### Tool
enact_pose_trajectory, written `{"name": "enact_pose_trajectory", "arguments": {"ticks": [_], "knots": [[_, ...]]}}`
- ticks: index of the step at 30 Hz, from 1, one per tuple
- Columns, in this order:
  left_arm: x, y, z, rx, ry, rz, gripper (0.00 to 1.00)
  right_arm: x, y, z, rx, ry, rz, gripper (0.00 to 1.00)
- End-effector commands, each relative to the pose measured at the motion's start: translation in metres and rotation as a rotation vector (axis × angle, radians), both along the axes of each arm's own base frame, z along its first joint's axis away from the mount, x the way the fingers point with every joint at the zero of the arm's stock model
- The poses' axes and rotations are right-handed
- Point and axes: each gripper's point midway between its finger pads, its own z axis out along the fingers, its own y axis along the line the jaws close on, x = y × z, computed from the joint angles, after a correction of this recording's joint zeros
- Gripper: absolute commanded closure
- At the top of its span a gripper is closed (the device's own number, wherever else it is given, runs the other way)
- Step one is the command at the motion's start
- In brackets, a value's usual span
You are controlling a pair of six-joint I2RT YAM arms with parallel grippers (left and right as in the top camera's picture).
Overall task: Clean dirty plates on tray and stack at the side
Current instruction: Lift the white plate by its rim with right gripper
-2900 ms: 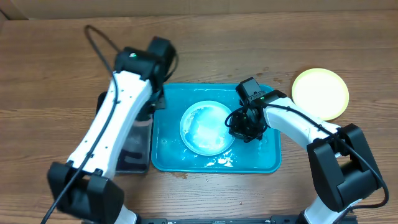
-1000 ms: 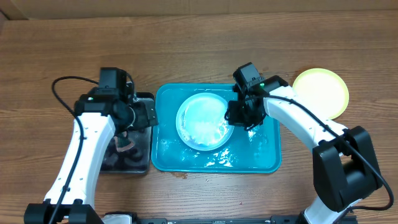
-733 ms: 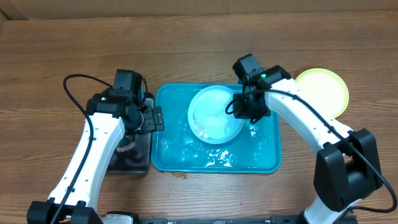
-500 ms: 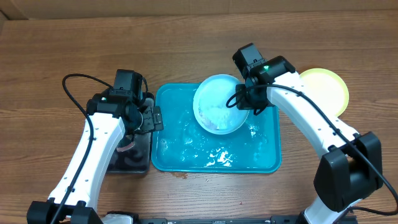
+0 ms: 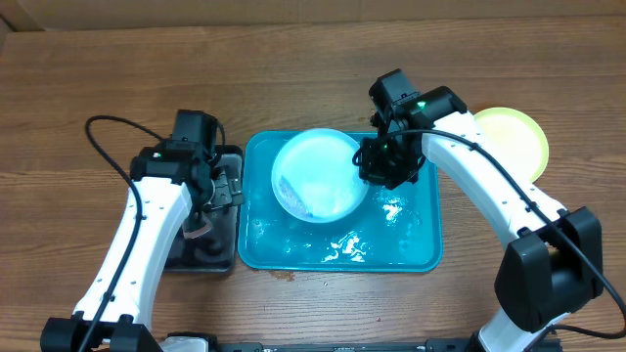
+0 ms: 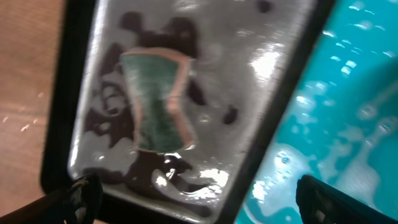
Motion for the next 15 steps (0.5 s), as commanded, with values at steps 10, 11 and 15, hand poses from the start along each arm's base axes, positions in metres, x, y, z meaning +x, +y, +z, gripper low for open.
{"name": "enact_pose_trajectory", "arguments": {"ticks": [10,11,15], "knots": [[-0.014,0.035,0.006,0.005,0.023,0.191,0.00,0.003,0.037,-0.011,0.528,0.022,0.008,0.96],[-0.014,0.035,0.006,0.005,0.023,0.191,0.00,0.002,0.038,-0.013,0.540,0.020,0.011,0.96],[-0.014,0.035,0.006,0.004,0.024,0.191,0.00,-0.005,0.036,-0.023,0.537,0.035,0.009,0.96]]}}
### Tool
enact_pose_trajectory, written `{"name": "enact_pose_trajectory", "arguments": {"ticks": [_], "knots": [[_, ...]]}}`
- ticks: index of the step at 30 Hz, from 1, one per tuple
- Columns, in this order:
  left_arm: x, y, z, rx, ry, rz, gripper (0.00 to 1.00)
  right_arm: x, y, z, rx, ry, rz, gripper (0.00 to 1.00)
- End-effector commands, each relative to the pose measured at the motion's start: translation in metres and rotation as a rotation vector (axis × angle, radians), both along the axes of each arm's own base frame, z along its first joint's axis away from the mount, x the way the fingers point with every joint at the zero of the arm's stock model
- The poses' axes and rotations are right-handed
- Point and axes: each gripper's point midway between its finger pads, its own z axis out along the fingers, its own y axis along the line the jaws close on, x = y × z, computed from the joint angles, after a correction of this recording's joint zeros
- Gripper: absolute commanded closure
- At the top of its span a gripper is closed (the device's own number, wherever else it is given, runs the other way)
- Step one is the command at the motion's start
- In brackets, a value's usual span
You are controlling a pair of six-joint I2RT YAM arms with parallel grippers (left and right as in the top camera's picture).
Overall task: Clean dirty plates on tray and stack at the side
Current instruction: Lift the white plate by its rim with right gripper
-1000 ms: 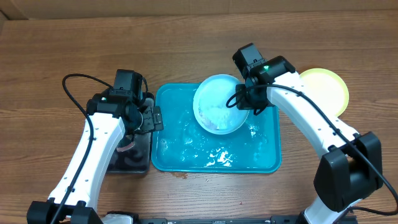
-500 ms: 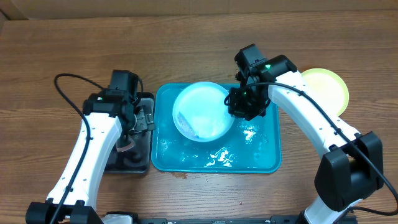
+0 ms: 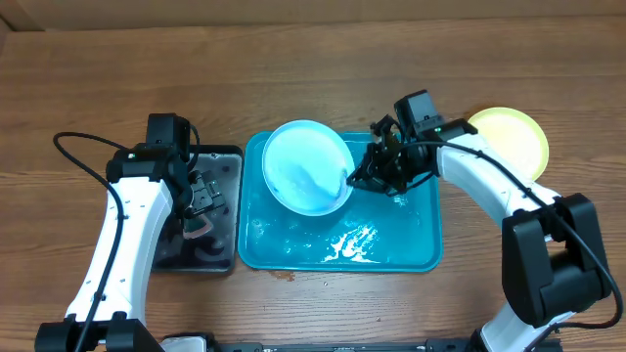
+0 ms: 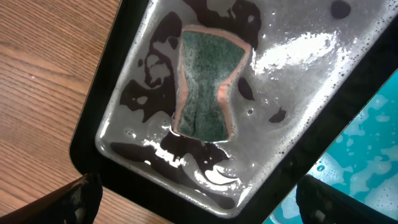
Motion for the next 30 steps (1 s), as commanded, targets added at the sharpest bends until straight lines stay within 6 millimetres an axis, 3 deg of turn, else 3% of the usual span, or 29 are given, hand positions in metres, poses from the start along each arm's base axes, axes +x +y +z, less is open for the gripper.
{"name": "enact_pose_trajectory", "arguments": {"ticks": [1,10,15,19,24,27,30], "knots": [[0.004,0.002,0.008,0.004,-0.032,0.021,0.01,-0.010,0.007,0.012,0.082,0.006,0.034,0.96],[-0.002,0.001,0.007,0.001,-0.009,0.019,0.00,-0.013,-0.020,-0.016,-0.127,0.087,-0.082,0.96],[-0.002,0.001,0.007,0.000,-0.006,0.020,0.00,-0.039,-0.064,-0.037,-0.371,0.212,-0.133,0.96],[-0.001,-0.002,0.007,-0.016,-0.010,0.018,0.00,-0.046,-0.105,-0.047,-0.546,0.243,-0.178,0.96],[0.000,-0.003,0.007,-0.021,-0.016,0.017,0.00,-0.030,-0.133,-0.048,-0.618,0.188,-0.209,0.96],[0.003,-0.003,0.007,-0.023,-0.029,0.017,0.00,-0.005,-0.145,-0.042,-0.680,0.069,-0.202,0.96],[0.005,-0.006,0.007,-0.038,-0.034,0.015,0.00,0.009,-0.145,-0.030,-0.711,-0.003,-0.173,0.96]]}}
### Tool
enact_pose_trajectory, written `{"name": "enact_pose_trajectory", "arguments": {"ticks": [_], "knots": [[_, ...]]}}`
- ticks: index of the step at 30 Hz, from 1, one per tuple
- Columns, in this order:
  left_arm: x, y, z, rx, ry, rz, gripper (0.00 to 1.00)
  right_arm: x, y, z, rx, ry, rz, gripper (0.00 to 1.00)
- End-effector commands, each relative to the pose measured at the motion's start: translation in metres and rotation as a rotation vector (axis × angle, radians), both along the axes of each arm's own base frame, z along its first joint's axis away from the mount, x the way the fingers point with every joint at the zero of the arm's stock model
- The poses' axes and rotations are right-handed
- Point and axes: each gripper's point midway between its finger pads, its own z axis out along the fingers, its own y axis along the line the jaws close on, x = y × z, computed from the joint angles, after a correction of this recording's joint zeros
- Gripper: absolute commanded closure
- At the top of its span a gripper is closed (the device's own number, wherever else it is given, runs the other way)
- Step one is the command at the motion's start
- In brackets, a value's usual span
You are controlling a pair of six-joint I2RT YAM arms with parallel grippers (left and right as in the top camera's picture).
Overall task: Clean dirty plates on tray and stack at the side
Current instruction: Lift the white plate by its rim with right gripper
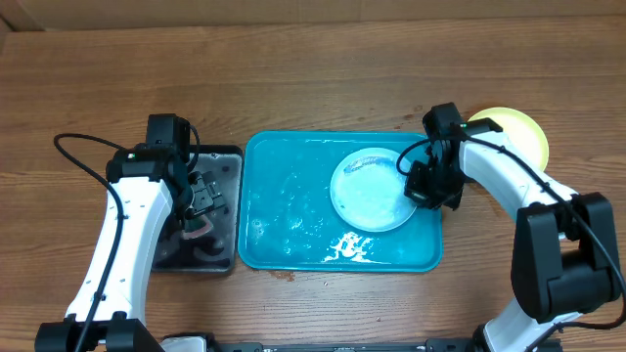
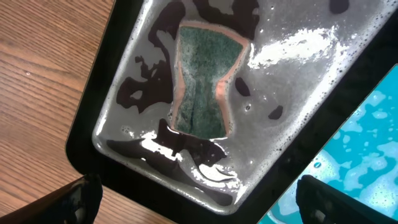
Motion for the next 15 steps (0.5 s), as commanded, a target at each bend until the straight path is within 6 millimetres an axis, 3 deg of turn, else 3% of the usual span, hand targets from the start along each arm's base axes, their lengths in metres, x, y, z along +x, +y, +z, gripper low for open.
{"name": "enact_pose_trajectory", "arguments": {"ticks": [1,7,15], "knots": [[0.006,-0.004,0.007,-0.027,-0.037,0.013,0.01,0.033,-0.008,0.026,-0.091,-0.146,0.086,0.96],[0.006,-0.004,0.007,-0.027,-0.038,0.012,0.00,0.054,0.006,0.055,-0.159,-0.240,0.152,0.96],[0.006,-0.004,0.007,-0.027,-0.037,0.013,0.00,0.067,0.026,0.083,-0.275,-0.359,0.273,0.96]]}}
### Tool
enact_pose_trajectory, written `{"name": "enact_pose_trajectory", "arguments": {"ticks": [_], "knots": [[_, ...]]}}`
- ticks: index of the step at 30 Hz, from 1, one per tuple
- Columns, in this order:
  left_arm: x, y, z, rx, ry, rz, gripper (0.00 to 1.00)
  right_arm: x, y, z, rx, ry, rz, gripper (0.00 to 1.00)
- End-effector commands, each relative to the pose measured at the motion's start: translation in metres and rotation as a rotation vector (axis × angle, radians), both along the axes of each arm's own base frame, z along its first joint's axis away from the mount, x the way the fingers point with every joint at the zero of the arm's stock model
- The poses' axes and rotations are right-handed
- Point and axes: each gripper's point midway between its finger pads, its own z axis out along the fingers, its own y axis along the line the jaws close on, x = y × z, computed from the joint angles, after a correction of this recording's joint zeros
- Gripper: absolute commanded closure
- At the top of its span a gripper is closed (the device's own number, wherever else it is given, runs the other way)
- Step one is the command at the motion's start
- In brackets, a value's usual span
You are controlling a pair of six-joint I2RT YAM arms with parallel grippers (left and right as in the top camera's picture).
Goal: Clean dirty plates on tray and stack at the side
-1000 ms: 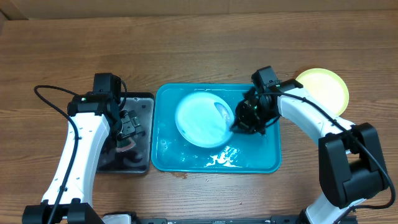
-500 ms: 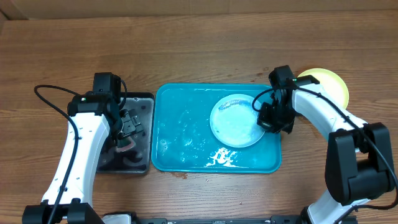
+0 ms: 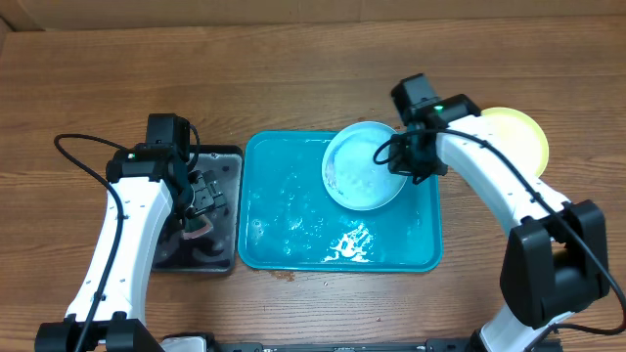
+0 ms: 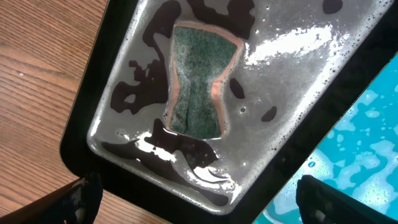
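Note:
A light blue plate (image 3: 360, 178), wet and foamy, sits over the far right part of the teal tray (image 3: 293, 220). My right gripper (image 3: 400, 159) is shut on its right rim. A yellow-green plate (image 3: 516, 139) lies on the table to the right of the tray. My left gripper (image 3: 202, 194) (image 4: 200, 198) hangs open and empty above the black soap tray (image 3: 235, 256) (image 4: 78, 152). In that tray a green sponge with a pink edge (image 4: 199, 87) (image 3: 200, 230) lies in suds.
Foam and water streaks cover the teal tray floor (image 4: 367, 143), with a white foam patch (image 3: 352, 244) near its front edge. A black cable (image 3: 93, 127) loops from the left arm over the wooden table (image 3: 293, 78).
My right gripper and the light blue plate have shifted a little left and toward the far edge of the teal tray. The left arm has stayed over the sponge.
First the light blue plate stood tilted at the tray's middle with my right gripper on its rim, and my left gripper hung by the black tray's right edge. Then the left gripper was over the sponge. Later the plate was at the tray's right side, now far right.

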Motion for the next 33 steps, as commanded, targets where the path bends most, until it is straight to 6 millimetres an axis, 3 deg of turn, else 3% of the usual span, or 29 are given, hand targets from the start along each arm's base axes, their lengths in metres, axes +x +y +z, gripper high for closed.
{"name": "enact_pose_trajectory", "arguments": {"ticks": [1,19,33], "knots": [[0.005,-0.001,0.007,-0.013,-0.032,0.014,0.00,0.015,0.004,0.033,-0.076,-0.127,0.062,0.96],[0.006,-0.001,0.006,-0.013,-0.036,0.014,0.00,0.016,0.023,0.122,-0.284,-0.410,0.240,0.96],[0.007,-0.001,0.006,-0.013,-0.043,0.014,0.00,-0.007,0.022,0.143,-0.616,-0.435,0.437,0.96]]}}
